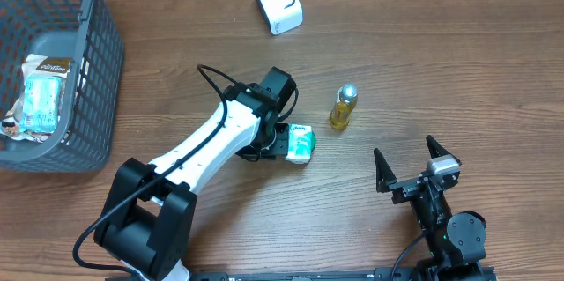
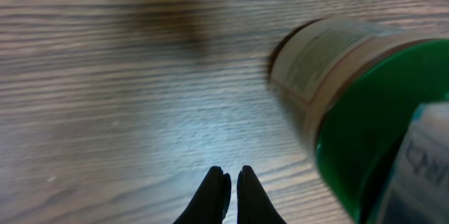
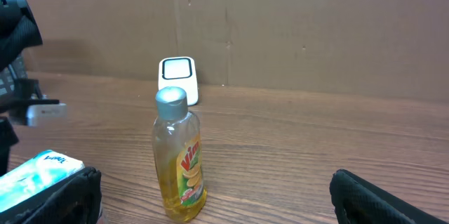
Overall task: Scan the item barcode
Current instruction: 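Release the Kleenex pack on the table and lift the left gripper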
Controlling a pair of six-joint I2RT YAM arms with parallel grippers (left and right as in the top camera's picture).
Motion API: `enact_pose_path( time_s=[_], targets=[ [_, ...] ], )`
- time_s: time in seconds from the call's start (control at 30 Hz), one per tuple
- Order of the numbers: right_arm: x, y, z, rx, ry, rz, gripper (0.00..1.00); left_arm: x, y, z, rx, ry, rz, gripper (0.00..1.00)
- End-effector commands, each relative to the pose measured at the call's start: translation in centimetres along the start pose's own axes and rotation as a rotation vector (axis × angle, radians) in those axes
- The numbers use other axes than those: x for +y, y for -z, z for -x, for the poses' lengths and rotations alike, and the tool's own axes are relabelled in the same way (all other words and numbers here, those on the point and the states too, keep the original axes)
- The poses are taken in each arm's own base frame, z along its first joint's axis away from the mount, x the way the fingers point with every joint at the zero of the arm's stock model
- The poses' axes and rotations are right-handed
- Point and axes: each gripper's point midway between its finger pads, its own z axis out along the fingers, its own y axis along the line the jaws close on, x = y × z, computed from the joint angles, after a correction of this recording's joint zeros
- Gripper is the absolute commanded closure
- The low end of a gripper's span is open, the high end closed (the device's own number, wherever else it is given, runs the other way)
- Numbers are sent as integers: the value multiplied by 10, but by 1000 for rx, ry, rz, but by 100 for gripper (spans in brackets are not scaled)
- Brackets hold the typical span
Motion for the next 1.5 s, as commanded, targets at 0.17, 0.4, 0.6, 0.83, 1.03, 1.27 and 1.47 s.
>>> enact_pose_path(
  time_s=[0.17, 0.4, 0.6, 0.83, 1.03, 1.27, 1.47],
  targets=[
    [-1, 0, -2, -5, 5, -1, 0, -18, -13, 0, -14, 43, -84, 96],
    [-1, 0, -2, -5, 5, -1, 0, -31, -12, 7, -34, 61, -147, 94],
    [-1, 0, -2, -5, 5, -1, 0, -35, -12, 6, -31, 77, -156, 94],
    [-1, 0, -2, -5, 5, -1, 0, -25, -13, 2, -25, 79, -106, 95],
    [-1, 0, -2, -5, 5, -1, 0, -28, -14, 5, -40, 75, -113, 96],
    [0, 0, -2, -5, 5, -1, 0, -24, -15, 11, -102, 34, -41, 96],
    [-1, 0, -2, -5, 5, -1, 0, -11, -13, 24, -128, -71, -32, 96]
  ],
)
